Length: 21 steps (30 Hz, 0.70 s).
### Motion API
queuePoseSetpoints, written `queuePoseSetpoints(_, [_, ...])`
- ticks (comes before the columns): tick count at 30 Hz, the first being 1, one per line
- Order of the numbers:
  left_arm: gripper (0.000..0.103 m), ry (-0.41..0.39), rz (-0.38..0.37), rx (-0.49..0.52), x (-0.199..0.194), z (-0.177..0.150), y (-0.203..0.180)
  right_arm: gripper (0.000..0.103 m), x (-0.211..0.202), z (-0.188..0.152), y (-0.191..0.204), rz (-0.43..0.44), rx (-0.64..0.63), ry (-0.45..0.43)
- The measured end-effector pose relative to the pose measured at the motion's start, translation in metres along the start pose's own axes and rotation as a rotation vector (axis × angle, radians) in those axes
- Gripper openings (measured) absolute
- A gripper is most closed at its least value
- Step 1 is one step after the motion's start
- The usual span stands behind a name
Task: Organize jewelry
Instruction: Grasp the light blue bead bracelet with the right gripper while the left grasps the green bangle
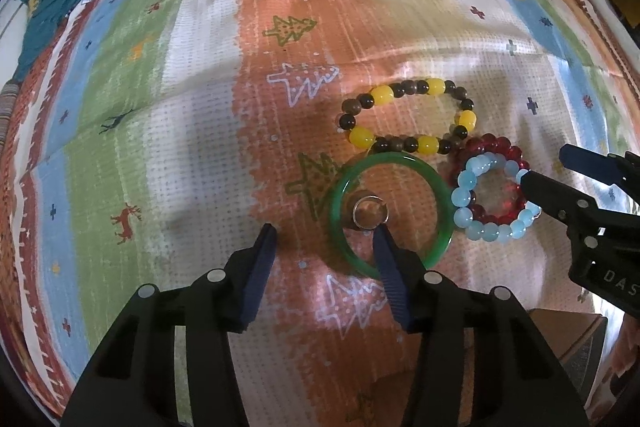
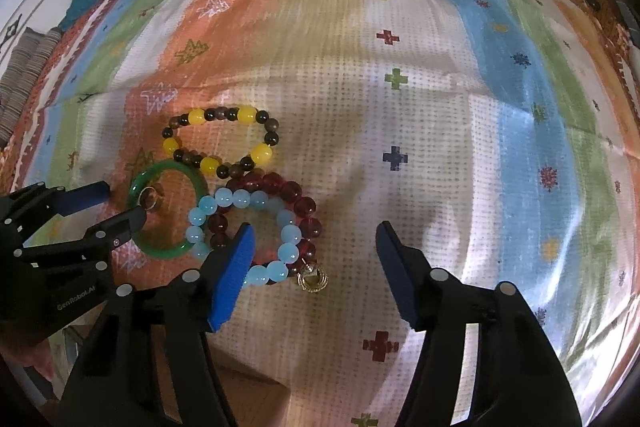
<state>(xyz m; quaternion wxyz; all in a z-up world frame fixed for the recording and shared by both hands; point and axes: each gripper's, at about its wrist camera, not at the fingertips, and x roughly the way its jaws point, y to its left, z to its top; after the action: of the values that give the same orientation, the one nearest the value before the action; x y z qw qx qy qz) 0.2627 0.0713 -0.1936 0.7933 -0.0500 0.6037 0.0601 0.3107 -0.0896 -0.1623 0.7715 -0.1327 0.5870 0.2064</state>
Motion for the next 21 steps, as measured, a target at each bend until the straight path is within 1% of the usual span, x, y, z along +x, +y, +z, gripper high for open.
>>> queuePoseSetpoints(1, [0.048,0.000,0.001,0.002,0.0005,0.0004,-0.0005,0.057,0.0020,0.0003,0.0006,-0.001,-0.003,0.005])
queuePoseSetpoints(2, [0.047,0.000,0.002,0.004,0.0012,0.0013,-0.0008,0.053,0.0035,0.0003,0.0010,-0.003,-0.004,0.008])
queuePoseSetpoints(5, [0.042,0.002,0.006,0.020,0.0017,0.0005,-0.0050,0.045,0.0073,0.0005,0.0028,-0.007,-0.015,0.020])
queuePoseSetpoints(7, [0.036,0.006,0.023,0.034,0.0033,-0.0008,-0.0084,0.039,0.0093,0.0007,0.0043,-0.008,-0.022,0.024])
queuePoseSetpoints(9, [0.034,0.005,0.032,0.042,0.0045,-0.0009,-0.0094,0.032,0.0100,0.0007,0.0055,-0.001,-0.024,0.025])
queuePoseSetpoints(10, [0.033,0.004,0.031,0.041,0.0046,-0.0013,-0.0097,0.030,0.0098,0.0007,0.0065,0.003,-0.028,0.025])
queuePoseSetpoints(11, [0.029,0.004,0.030,0.038,0.0042,-0.0015,-0.0091,0.027,0.0094,0.0006,0.0073,0.006,-0.030,0.025])
queuePoseSetpoints(12, [0.022,0.005,0.027,0.036,0.0027,-0.0024,-0.0083,0.024,0.0088,0.0005,0.0078,0.009,-0.033,0.024])
queuePoseSetpoints(13, [0.017,0.008,0.022,0.033,0.0021,-0.0022,-0.0079,0.022,0.0082,0.0007,0.0088,0.014,-0.038,0.023])
queuePoseSetpoints(14, [0.015,0.009,0.017,0.032,0.0017,-0.0020,-0.0077,0.019,0.0080,0.0007,0.0092,0.017,-0.040,0.024])
queuePoseSetpoints(15, [0.012,0.011,0.013,0.032,0.0020,-0.0019,-0.0056,0.018,0.0080,0.0007,0.0098,0.015,-0.043,0.023])
queuePoseSetpoints(17, [0.012,0.011,0.012,0.036,0.0015,-0.0025,-0.0049,0.013,0.0082,0.0004,0.0105,0.008,-0.055,0.021])
queuePoseSetpoints(21, [0.009,0.010,0.004,0.027,-0.0009,-0.0008,-0.0031,0.012,0.0065,0.0002,0.0083,0.008,-0.056,0.009])
